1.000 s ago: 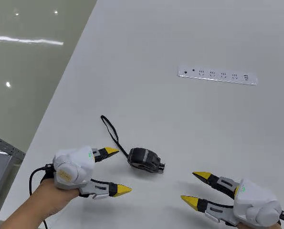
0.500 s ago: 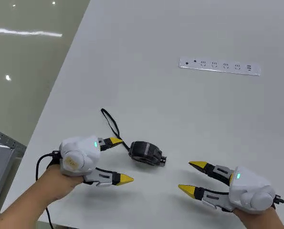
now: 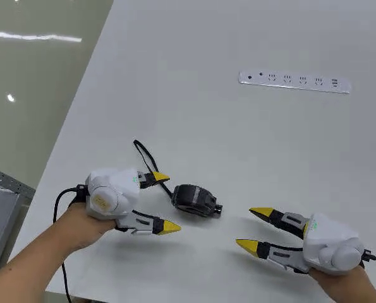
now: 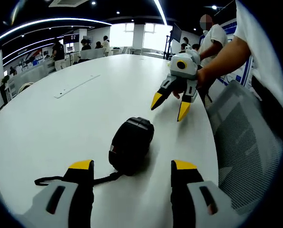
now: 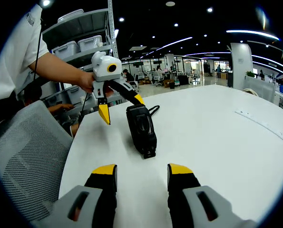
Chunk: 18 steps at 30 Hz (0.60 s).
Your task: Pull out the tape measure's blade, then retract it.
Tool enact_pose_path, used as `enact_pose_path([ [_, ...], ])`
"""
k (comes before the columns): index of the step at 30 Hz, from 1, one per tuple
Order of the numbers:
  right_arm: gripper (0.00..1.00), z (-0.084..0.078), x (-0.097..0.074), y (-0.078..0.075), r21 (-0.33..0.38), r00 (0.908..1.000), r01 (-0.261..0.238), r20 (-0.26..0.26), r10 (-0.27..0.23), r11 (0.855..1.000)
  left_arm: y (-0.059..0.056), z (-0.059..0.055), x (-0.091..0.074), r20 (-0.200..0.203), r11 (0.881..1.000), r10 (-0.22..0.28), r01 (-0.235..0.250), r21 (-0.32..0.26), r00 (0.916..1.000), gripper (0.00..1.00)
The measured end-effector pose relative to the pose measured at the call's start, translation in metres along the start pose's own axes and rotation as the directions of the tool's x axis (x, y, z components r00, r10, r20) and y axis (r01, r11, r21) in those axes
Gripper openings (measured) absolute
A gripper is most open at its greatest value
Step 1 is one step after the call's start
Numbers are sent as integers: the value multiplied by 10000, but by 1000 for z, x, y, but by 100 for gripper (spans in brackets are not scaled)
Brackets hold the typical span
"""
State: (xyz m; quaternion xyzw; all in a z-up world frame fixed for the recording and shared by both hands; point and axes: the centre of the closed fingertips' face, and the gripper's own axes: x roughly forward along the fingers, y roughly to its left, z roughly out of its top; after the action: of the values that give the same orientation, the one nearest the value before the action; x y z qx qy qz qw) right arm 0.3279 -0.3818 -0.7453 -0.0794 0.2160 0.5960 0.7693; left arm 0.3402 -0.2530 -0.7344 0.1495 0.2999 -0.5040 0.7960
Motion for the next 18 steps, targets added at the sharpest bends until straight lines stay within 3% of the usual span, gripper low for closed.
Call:
enact_pose_path([
  [18,42,2,7,-5,-51,9998,-183,83,183,9998,1,-4,14,-314,9975,-533,547,447,9981,61],
])
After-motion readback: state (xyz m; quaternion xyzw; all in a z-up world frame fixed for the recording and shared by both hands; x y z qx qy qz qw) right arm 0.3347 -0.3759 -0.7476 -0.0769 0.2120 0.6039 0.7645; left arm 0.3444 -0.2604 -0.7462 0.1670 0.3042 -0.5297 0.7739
